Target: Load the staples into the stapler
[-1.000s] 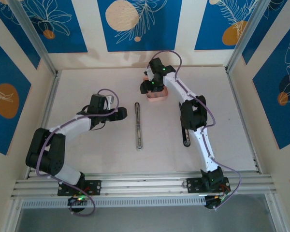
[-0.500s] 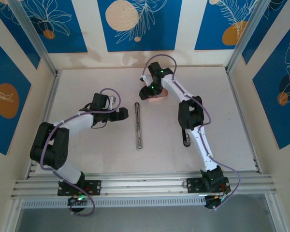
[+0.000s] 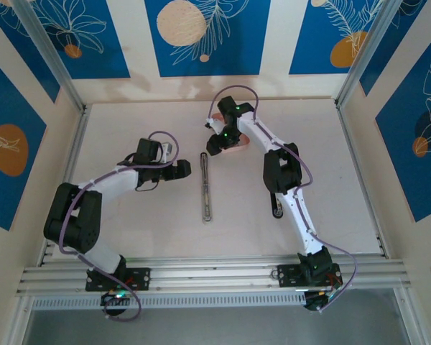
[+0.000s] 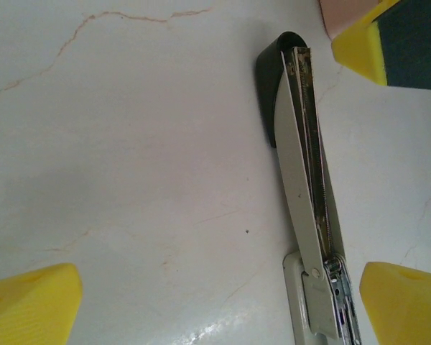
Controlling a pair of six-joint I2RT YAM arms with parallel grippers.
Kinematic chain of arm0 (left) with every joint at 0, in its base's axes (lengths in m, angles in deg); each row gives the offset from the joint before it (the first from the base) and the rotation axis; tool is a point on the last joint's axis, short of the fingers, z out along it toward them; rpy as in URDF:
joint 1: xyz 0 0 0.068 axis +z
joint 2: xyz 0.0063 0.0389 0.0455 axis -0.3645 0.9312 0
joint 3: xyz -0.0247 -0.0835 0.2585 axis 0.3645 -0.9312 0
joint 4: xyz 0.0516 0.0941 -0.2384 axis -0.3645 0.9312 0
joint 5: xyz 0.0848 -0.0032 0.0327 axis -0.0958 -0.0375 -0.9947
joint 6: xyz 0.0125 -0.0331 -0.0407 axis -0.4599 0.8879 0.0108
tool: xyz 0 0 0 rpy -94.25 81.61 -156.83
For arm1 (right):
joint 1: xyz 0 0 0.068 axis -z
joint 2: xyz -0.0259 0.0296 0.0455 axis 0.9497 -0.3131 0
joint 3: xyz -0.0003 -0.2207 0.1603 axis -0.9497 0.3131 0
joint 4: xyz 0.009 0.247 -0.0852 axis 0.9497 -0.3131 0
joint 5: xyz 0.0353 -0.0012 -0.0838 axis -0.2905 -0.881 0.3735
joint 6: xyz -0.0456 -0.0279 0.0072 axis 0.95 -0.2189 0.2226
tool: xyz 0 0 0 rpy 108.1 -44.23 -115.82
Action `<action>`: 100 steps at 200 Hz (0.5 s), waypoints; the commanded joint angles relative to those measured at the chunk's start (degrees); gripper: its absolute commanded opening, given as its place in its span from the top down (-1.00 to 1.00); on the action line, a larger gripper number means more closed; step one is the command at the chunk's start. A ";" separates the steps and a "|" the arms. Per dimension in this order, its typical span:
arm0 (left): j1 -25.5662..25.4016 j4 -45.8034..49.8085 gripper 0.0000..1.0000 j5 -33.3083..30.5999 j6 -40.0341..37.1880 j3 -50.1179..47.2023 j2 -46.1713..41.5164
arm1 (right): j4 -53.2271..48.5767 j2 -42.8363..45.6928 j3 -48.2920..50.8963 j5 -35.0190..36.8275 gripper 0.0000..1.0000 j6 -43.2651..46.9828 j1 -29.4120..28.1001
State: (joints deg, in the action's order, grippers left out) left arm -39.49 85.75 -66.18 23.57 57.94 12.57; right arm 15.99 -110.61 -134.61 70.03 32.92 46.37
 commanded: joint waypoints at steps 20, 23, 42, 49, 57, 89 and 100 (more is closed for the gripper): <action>0.70 1.07 -0.97 0.62 0.47 -1.63 -3.70 | -1.94 5.76 6.81 -4.02 -0.14 -1.47 -0.46; 0.66 1.13 -0.97 0.67 0.48 -1.65 -3.86 | -1.57 6.22 7.63 -4.13 -0.14 -1.70 -0.45; 0.63 1.76 -0.98 0.67 0.39 -1.65 -4.84 | 0.45 9.13 12.34 -4.89 -0.13 -2.82 -0.65; 0.70 1.91 -0.97 0.57 0.30 -1.73 -5.32 | 0.98 10.23 13.81 -5.16 -0.13 -3.34 -0.63; 0.69 2.02 -0.97 0.55 0.30 -1.83 -5.80 | 1.54 11.47 15.37 -5.59 -0.13 -3.90 -0.63; 0.70 2.13 -0.98 0.63 0.48 -2.70 -8.09 | 3.58 16.21 22.28 -4.91 -0.11 -6.63 -0.71; 0.63 2.17 -0.97 0.68 0.52 -3.30 -8.90 | 4.50 17.86 25.29 -4.58 -0.11 -7.99 -0.76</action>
State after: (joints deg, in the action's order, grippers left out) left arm -39.49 86.80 -66.18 23.60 56.04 6.36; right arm 18.96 -97.98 -113.93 66.82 28.48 46.15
